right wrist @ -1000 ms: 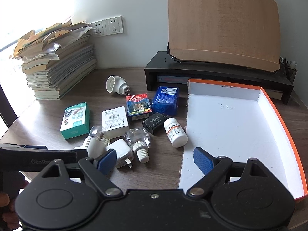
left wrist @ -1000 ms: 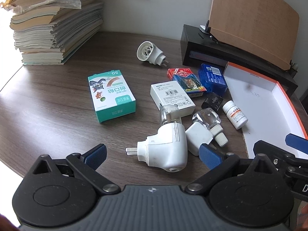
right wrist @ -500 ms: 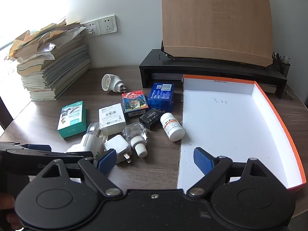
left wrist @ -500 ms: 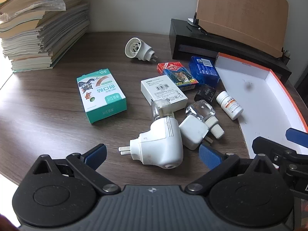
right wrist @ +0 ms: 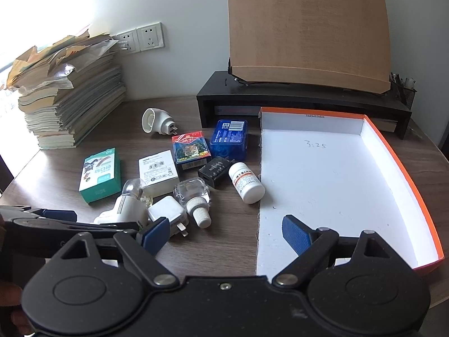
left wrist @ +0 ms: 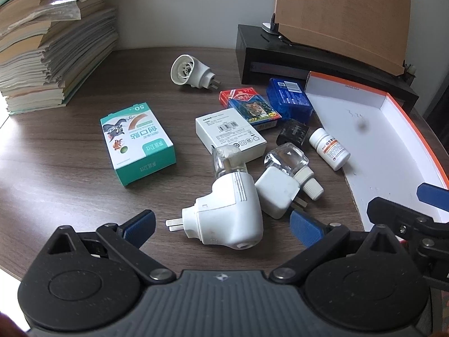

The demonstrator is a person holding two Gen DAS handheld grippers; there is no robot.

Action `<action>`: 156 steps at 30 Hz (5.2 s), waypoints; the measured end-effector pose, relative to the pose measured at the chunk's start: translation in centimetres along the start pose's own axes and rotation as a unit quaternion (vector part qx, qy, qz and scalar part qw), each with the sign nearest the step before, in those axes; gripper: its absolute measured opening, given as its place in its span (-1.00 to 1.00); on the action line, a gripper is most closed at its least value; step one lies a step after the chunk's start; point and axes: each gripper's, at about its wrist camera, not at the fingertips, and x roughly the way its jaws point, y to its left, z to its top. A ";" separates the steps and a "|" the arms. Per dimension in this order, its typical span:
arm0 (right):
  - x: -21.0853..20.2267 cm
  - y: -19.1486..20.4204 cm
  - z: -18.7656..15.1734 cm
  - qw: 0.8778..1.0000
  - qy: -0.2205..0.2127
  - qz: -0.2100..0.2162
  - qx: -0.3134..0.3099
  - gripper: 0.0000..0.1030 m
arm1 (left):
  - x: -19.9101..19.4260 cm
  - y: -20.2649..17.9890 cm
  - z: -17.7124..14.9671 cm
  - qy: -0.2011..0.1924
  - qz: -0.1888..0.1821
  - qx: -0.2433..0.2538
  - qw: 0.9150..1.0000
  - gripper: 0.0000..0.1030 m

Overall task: Organize rigid objects
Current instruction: 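Move the left tool toward the white plug-in diffuser while the right tool approaches the white pill bottle, then close the left tool on the white diffuser while the right tool closes on the pill bottle, then carry the diffuser in the left tool and the pill bottle in the right tool over the white tray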

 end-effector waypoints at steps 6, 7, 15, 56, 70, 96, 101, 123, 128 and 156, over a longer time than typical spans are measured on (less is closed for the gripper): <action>0.3 0.0 0.0 1.000 0.002 -0.005 0.003 0.98 | 0.4 -0.1 0.1 0.002 -0.004 0.004 1.000 1.00; 0.3 0.0 0.0 1.000 0.002 -0.006 0.003 0.98 | 0.4 -0.1 0.1 0.003 -0.004 0.005 1.000 1.00; 0.7 -0.2 0.1 1.000 0.005 -0.006 0.006 0.98 | 0.8 -0.2 0.3 0.006 -0.006 0.009 1.000 1.00; 5.7 -2.4 3.4 0.999 0.022 0.006 -0.045 0.97 | 3.9 0.8 -0.2 -0.008 -0.043 0.047 0.998 0.43; 14.9 -2.4 6.2 0.988 0.106 0.039 -0.109 -0.13 | 1.1 1.4 1.0 -0.036 -0.022 -0.042 0.998 0.43; 6.1 -15.0 10.8 1.000 0.010 0.017 -0.004 -0.22 | 2.1 -11.9 9.8 -0.081 -0.061 -0.009 0.995 0.43; 5.3 -17.9 11.3 1.000 0.004 -0.003 0.021 -0.22 | 3.3 -15.3 11.6 -0.075 -0.084 0.004 0.994 0.43; 9.5 -22.4 13.1 0.999 0.006 -0.007 0.038 -0.21 | 7.7 -19.4 13.9 -0.075 -0.061 0.006 0.995 0.43; 10.2 -22.7 13.5 0.999 0.005 -0.004 0.039 -0.21 | 7.8 -19.5 14.2 -0.078 -0.053 0.000 0.996 0.43; 9.9 -22.6 14.4 0.999 -0.010 -0.005 0.038 -0.21 | 7.9 -20.2 14.7 -0.075 -0.025 -0.011 0.997 0.43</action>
